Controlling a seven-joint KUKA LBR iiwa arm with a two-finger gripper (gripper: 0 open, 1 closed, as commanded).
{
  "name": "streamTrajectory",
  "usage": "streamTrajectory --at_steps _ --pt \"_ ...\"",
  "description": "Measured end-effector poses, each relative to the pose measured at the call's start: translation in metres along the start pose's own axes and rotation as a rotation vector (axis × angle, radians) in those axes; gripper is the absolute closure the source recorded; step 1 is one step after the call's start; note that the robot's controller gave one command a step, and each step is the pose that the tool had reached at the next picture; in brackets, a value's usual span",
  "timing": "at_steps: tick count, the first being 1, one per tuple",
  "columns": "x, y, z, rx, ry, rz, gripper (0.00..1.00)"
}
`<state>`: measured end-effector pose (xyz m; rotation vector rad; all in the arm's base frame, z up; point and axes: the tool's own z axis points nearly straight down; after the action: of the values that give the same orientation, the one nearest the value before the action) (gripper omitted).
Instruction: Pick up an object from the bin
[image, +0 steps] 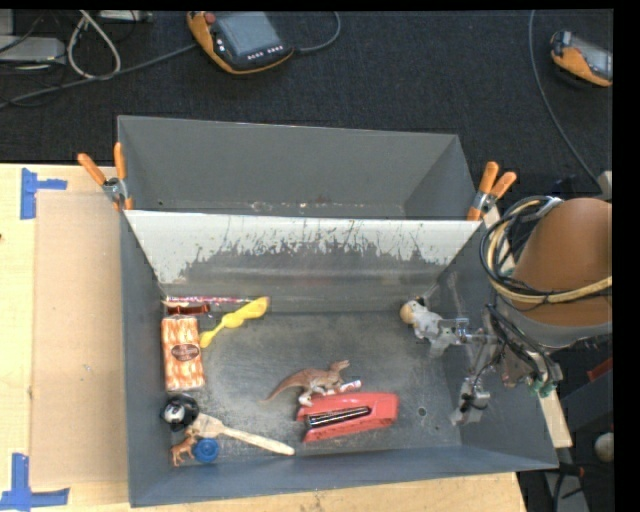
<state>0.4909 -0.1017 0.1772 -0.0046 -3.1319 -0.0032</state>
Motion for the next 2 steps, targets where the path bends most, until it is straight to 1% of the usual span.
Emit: streamTrajectory --at_steps 1,2 --pt "-0.002 0.001 -0.004 0.001 -0.008 -0.005 0.00" --pt "-0.015 0.015 0.053 0.002 -0.009 -0.125 0.00"
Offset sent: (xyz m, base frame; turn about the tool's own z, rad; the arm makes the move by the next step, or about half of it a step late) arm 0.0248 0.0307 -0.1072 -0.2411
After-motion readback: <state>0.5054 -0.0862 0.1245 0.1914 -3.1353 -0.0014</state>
